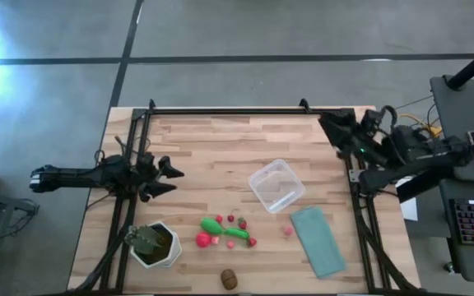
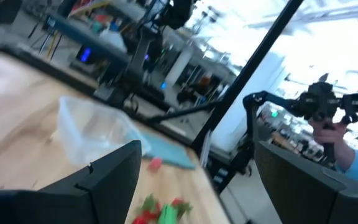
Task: Pick and placing Produce into tupperware
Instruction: Put the right pink peach into the transparent bin
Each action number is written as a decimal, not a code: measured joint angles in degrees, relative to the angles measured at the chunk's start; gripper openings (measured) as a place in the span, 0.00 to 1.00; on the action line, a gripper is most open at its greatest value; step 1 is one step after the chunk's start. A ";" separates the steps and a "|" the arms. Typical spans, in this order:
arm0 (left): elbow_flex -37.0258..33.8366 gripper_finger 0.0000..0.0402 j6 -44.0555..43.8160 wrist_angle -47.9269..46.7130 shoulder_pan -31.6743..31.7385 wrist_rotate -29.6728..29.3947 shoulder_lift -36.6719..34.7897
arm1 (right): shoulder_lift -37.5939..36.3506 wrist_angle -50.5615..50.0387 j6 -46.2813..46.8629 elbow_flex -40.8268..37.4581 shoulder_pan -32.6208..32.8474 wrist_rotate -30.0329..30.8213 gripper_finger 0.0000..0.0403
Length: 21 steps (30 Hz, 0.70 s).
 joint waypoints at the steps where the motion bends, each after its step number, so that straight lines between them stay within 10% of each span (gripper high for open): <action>1: 0.00 0.74 0.00 1.14 0.00 0.00 0.03 | 2.80 -2.90 2.29 3.24 -0.02 1.04 0.57; 11: 0.00 0.74 -0.04 3.02 -0.04 3.90 0.16 | 27.42 -81.54 36.53 32.38 -0.19 -11.58 0.54; 21: 0.00 0.74 -0.02 2.81 -0.04 13.26 0.44 | 53.35 -95.84 28.22 41.23 9.74 -27.63 0.54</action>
